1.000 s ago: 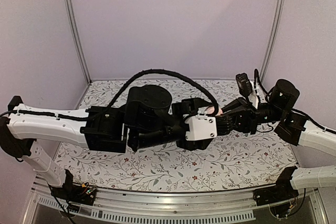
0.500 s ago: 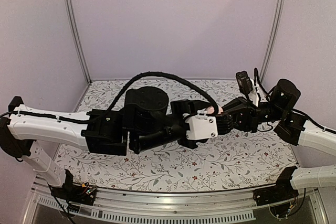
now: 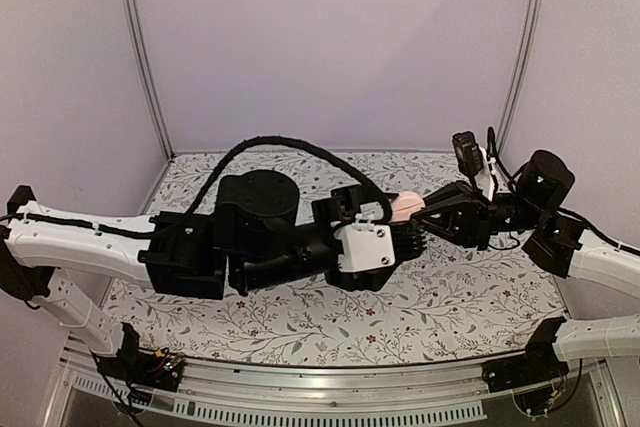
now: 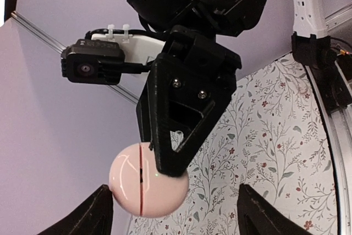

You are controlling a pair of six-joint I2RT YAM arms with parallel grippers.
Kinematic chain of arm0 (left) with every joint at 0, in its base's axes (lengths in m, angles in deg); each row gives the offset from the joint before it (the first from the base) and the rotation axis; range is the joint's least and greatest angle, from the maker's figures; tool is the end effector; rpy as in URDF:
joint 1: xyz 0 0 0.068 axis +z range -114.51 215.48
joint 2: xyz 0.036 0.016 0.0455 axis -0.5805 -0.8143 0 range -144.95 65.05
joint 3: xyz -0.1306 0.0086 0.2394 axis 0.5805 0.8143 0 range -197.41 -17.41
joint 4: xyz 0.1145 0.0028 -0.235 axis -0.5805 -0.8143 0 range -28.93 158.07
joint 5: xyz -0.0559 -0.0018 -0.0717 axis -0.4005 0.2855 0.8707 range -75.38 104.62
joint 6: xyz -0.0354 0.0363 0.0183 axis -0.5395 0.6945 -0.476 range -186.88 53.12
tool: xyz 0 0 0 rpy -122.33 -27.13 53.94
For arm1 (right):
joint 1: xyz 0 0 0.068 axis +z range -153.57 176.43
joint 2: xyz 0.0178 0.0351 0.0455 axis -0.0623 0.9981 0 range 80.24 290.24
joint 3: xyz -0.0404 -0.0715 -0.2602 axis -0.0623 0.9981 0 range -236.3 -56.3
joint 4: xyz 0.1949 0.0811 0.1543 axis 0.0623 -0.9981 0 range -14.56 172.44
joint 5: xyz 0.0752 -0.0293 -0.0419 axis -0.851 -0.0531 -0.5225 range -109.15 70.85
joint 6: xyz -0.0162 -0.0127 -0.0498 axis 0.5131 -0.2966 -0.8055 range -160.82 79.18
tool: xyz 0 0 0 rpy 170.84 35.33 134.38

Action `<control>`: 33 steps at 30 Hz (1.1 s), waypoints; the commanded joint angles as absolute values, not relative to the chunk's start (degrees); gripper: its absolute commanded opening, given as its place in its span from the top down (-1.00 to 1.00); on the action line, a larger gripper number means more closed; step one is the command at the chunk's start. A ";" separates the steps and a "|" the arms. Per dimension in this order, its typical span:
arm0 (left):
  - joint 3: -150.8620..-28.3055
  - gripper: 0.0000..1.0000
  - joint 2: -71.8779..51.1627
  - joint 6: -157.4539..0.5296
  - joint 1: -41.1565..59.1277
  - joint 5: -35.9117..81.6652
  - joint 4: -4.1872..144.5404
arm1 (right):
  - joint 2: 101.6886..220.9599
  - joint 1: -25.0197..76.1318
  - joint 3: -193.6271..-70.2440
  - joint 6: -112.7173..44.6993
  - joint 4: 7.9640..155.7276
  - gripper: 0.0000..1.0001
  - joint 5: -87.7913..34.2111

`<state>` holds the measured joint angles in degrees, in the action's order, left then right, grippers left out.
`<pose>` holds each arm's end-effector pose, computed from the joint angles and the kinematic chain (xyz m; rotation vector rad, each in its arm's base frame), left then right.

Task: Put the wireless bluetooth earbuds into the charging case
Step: Pass from the right arm to the left

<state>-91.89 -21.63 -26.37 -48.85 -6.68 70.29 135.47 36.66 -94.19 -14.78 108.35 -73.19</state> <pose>0.0486 -0.3594 0.3654 1.3971 1.0354 -0.2384 0.1456 0.1608 0.3289 -1.0443 1.3490 1.5590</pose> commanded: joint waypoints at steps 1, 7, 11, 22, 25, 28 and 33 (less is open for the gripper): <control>-88.12 -0.60 -16.06 -32.82 -48.82 -3.42 70.66 | 134.08 36.24 -95.18 -17.46 110.40 1.00 -68.67; -87.25 -0.71 -15.51 -34.46 -46.27 -3.69 70.39 | 135.11 36.24 -95.92 -18.52 108.93 1.00 -68.87; -89.71 -0.73 -17.92 -33.58 -45.17 -2.94 68.37 | 135.93 36.23 -96.16 -17.74 108.86 1.00 -68.40; -95.38 -0.63 -23.97 -29.73 -43.03 -6.21 63.14 | 138.72 36.31 -95.98 -14.49 108.41 0.97 -68.15; -95.85 -0.56 -24.39 -29.30 -42.56 -6.23 63.07 | 139.10 36.23 -95.86 -14.03 108.33 0.96 -68.30; -96.19 -0.48 -24.75 -28.67 -42.32 -6.77 63.06 | 139.45 36.24 -95.77 -13.55 108.27 0.96 -68.28; -96.64 -0.30 -25.58 -27.60 -41.97 -8.87 64.42 | 140.26 36.32 -95.68 -12.89 108.35 0.96 -68.45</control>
<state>-95.15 -24.38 -28.80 -42.95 -6.92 63.47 139.64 36.48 -94.41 -14.06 108.18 -68.82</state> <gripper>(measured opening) 0.671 0.178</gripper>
